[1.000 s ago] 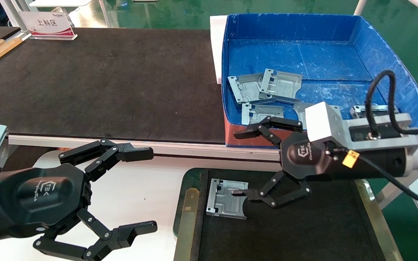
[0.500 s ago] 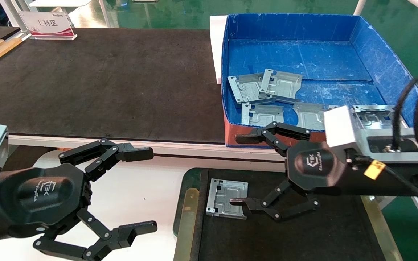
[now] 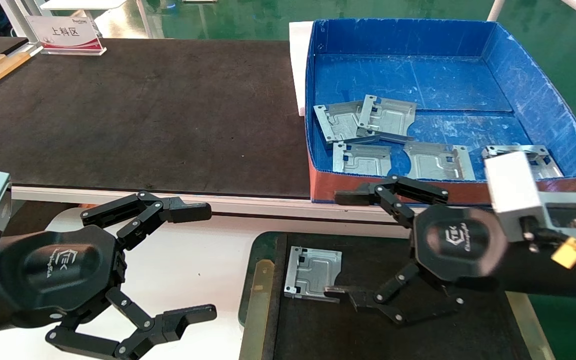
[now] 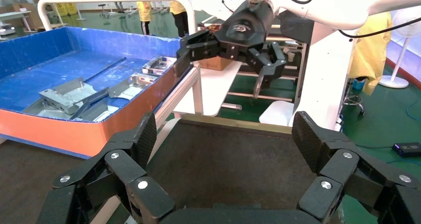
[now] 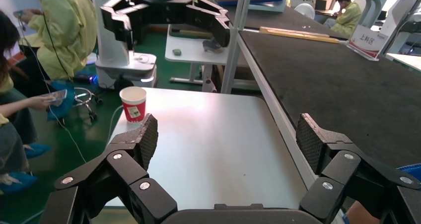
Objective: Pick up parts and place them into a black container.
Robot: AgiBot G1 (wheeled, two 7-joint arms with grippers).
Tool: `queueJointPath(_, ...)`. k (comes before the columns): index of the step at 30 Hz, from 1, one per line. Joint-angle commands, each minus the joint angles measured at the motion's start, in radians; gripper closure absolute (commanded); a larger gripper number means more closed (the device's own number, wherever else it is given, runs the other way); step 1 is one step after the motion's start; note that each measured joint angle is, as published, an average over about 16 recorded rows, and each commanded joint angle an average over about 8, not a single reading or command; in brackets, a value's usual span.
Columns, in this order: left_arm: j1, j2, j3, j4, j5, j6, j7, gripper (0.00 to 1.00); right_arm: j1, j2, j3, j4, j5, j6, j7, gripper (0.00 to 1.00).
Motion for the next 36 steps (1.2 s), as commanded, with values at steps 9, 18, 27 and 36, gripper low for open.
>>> queueJointPath(9,0.0,0.0,0.0,0.0,0.0,0.0,0.0,0.0,-0.108,0.045,0.116,0.119,0.021,0.017,0.083,0.0)
queueJointPath(18,0.0,0.0,0.0,0.0,0.0,0.0,0.0,0.0,-0.198,0.083,0.213,0.219,0.038,0.031,0.152,0.0)
queueJointPath(27,0.0,0.0,0.0,0.0,0.0,0.0,0.0,0.0,-0.231,0.097,0.249,0.254,0.046,0.036,0.171,0.0)
queueJointPath(36,0.0,0.0,0.0,0.0,0.0,0.0,0.0,0.0,-0.221,0.093,0.238,0.243,0.045,0.035,0.166,0.0)
